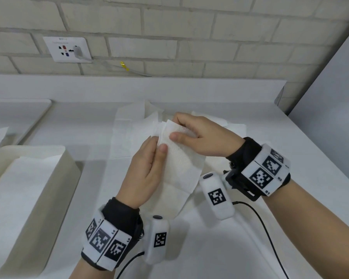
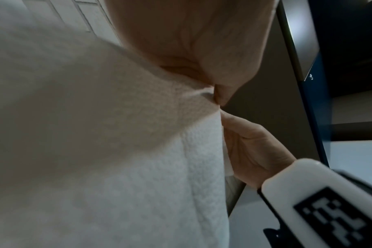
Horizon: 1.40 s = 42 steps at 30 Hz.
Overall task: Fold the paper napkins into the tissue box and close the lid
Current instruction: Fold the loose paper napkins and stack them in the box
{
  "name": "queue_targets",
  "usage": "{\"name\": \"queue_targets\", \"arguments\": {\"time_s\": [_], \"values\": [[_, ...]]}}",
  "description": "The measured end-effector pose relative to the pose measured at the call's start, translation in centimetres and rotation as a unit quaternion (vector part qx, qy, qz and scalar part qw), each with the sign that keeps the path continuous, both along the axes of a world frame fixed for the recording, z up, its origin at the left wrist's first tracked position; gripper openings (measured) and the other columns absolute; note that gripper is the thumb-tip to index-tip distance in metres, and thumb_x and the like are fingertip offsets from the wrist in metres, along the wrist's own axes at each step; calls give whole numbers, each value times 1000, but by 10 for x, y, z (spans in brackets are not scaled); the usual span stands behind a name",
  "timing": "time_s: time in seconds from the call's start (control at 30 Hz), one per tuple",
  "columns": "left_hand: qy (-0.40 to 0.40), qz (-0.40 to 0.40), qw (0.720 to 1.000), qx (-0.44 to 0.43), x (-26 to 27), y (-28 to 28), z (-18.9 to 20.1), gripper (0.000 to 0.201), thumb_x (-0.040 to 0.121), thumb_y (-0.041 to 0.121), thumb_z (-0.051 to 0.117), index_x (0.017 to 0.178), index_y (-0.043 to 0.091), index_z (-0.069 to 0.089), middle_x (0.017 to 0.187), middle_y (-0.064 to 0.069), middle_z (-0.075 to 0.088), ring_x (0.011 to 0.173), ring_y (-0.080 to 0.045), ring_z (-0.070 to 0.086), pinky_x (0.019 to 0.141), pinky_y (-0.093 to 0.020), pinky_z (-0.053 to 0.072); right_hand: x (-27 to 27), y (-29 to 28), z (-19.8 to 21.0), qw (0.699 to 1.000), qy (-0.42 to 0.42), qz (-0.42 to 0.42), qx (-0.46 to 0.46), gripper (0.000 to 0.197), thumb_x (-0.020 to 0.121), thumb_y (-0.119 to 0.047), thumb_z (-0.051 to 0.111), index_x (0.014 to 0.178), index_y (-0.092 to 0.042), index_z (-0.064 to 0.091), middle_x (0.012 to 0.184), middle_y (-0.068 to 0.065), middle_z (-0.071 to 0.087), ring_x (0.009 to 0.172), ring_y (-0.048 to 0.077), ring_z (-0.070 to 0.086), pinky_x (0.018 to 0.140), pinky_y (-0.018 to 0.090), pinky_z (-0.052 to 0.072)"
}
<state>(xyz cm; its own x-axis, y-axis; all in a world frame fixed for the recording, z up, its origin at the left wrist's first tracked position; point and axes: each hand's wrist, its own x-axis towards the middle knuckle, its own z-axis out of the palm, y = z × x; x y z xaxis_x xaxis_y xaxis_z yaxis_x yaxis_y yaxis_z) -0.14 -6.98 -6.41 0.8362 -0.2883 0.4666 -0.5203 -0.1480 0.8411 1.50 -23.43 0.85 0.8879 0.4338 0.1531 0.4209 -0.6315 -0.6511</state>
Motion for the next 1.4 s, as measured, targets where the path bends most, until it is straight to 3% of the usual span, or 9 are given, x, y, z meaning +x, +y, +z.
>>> {"name": "queue_targets", "arguments": {"time_s": [0.17, 0.27, 0.33, 0.47, 0.67, 0.8, 0.97, 1.13, 1.4], "values": [[41, -41, 998, -30, -2, -6, -2, 37, 85, 40, 55, 119, 36, 42, 113, 13, 57, 106, -6, 57, 87, -27, 49, -4, -6, 2, 992, -19, -52, 117, 22, 88, -12, 62, 72, -20, 49, 69, -10, 52, 66, -2, 48, 65, 9, 38], [109, -80, 986, -97, -2, -13, -2, 65, 85, 22, 63, 131, 45, 24, 126, 6, 55, 113, -7, 58, 90, -22, 49, -5, -12, -2, 985, -45, -80, 146, 26, 83, -12, 69, 69, -24, 51, 65, -16, 53, 65, -4, 50, 66, 8, 37], [176, -91, 975, -97, -2, -17, -1, 61, 85, 19, 64, 135, 35, 31, 124, 2, 60, 112, -10, 61, 91, -24, 51, -5, -17, -3, 978, -66, -90, 178, 26, 78, -11, 73, 72, -27, 52, 65, -21, 54, 67, -5, 51, 69, 10, 39], [242, -57, 967, -61, -2, -28, 2, 12, 94, 15, 55, 101, 12, 65, 92, 0, 74, 85, -17, 70, 69, -26, 54, -4, -34, 1, 986, -13, -126, 110, 29, 77, -20, 74, 98, -22, 55, 76, -7, 55, 77, 12, 55, 78, 26, 44], [260, -62, 962, -50, 1, -41, 0, 17, 98, 19, 47, 107, 18, 62, 103, 1, 72, 95, -15, 68, 81, -31, 55, -10, -52, 3, 986, 10, -155, 53, 13, 87, -20, 63, 79, -12, 57, 68, -7, 53, 53, 0, 48, 46, 13, 39], [258, -37, 964, -40, -1, -48, -5, 14, 98, 19, 51, 102, 15, 64, 101, -3, 72, 94, -20, 68, 81, -34, 54, -6, -65, -5, 981, 8, -182, 64, 13, 89, -19, 60, 77, -16, 60, 65, -8, 56, 51, 12, 54, 43, 21, 44], [276, 34, 959, -58, 4, -42, -13, 18, 98, 14, 47, 102, 10, 64, 98, -2, 71, 91, -19, 67, 74, -26, 51, 15, -118, -39, 955, 7, -296, 7, 4, 89, -14, 58, 91, -11, 61, 79, -2, 61, 72, 16, 58, 61, 17, 41], [311, 63, 943, -96, 2, -44, -15, 22, 99, 11, 42, 97, 18, 62, 100, 2, 68, 94, -16, 64, 74, -27, 49, 32, -175, -82, 865, 188, -412, -216, 57, 87, -27, 59, 136, -10, 35, 136, 16, 38, 124, 35, 40, 98, 37, 37], [327, 52, 938, -107, -5, -52, -13, 25, 98, 7, 41, 93, 19, 62, 93, 5, 69, 87, -12, 65, 70, -24, 47, 30, -188, -97, 831, 234, -410, -296, 71, 77, -40, 68, 135, -14, 37, 136, 11, 40, 125, 31, 40, 99, 38, 38]]}}
